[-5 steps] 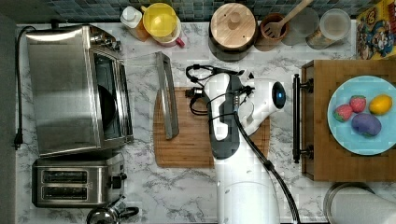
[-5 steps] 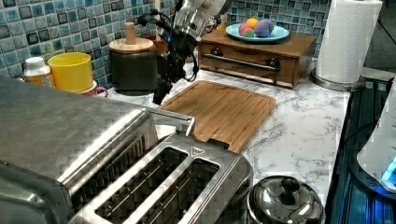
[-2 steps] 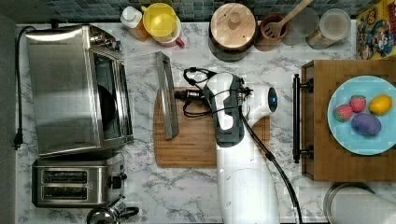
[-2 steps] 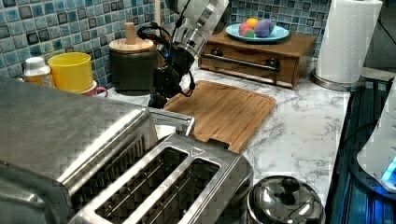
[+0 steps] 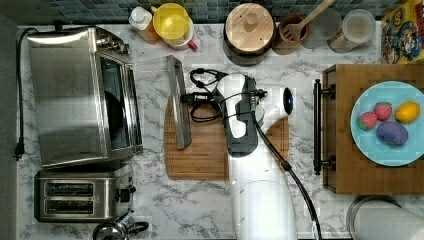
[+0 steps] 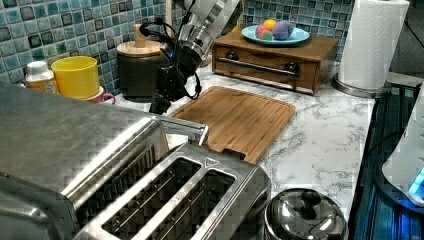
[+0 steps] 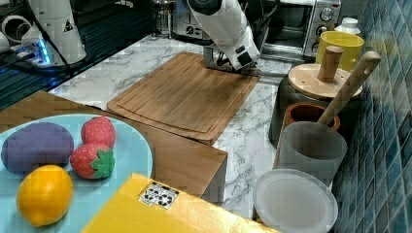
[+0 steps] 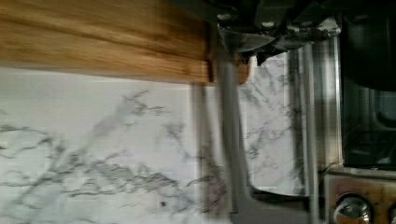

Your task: Close the oven.

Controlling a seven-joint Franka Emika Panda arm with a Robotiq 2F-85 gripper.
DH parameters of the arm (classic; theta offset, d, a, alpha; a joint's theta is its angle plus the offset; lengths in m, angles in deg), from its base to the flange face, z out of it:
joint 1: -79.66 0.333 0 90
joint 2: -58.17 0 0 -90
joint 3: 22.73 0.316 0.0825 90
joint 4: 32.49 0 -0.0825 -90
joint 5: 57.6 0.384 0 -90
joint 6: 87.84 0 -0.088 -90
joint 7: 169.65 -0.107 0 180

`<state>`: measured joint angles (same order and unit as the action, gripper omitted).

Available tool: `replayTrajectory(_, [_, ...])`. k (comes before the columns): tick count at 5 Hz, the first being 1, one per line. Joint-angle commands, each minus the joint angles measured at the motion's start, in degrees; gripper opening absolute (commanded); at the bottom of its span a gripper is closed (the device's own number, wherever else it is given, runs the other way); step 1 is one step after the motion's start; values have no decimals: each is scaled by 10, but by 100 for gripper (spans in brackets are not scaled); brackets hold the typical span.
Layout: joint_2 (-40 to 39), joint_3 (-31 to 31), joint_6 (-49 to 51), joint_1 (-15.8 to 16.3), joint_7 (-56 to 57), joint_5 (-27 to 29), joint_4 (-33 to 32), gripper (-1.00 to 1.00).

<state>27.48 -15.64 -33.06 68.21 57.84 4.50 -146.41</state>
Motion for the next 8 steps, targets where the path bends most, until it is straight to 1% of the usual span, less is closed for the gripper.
replayTrajectory(1, [-38,-11,83,54,-108,-166,151,-100])
replayTrajectory(2, [-43,-17,89,58,-113,-159,152,-100])
replayTrajectory(3, [-60,-13,96,57,-136,-170,165,-100])
replayTrajectory(4, [-58,-12,117,45,-139,-160,171,-100])
replayTrajectory(5, [-30,-1,142,37,-137,-142,159,-100])
replayTrajectory(6, [25,10,134,46,-127,-134,128,-100])
replayTrajectory(7, [57,12,116,69,-139,-147,110,-100])
replayTrajectory(8, [69,25,122,87,-156,-167,111,-100])
